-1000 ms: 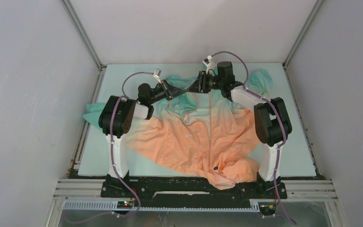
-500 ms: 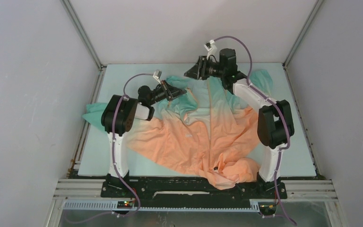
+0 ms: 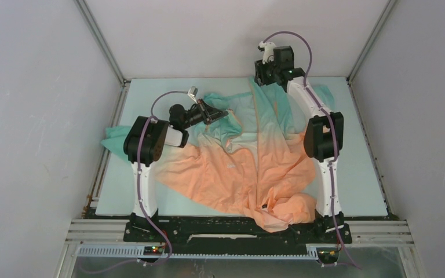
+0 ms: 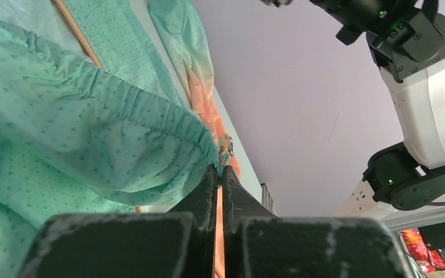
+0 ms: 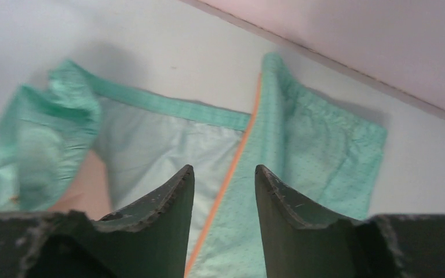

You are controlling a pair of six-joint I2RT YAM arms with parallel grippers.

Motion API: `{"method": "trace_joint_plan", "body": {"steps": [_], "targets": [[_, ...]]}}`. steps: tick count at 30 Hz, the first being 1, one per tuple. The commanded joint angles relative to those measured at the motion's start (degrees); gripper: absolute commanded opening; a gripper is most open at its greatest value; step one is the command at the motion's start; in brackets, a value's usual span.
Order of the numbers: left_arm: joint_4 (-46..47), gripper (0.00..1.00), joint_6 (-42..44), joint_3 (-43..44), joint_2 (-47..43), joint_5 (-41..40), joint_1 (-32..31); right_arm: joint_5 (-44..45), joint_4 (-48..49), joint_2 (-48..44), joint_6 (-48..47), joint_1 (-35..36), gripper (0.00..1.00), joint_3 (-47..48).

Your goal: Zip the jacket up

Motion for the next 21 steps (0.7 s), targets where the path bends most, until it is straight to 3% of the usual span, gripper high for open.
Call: {"method": "trace_joint_plan", "body": {"steps": [1,15,21], "targets": [[0.0,0.00,2.9,1.9,-2.9,0.5,-0.1,8.8,-1.8,5.8,-7.2,0.7,0.48,7.4],[-0.4,0.00,4.2,1.3,-4.3,1.1,-1.0,10.0,7.8,19.8,-7.5,0.7,0.61,17.7],[1.6,0.00,3.0,1.0,-4.5,1.3,-1.0,12.5,3.5,23.0,-9.6,1.7,0.56,24.2]]}}
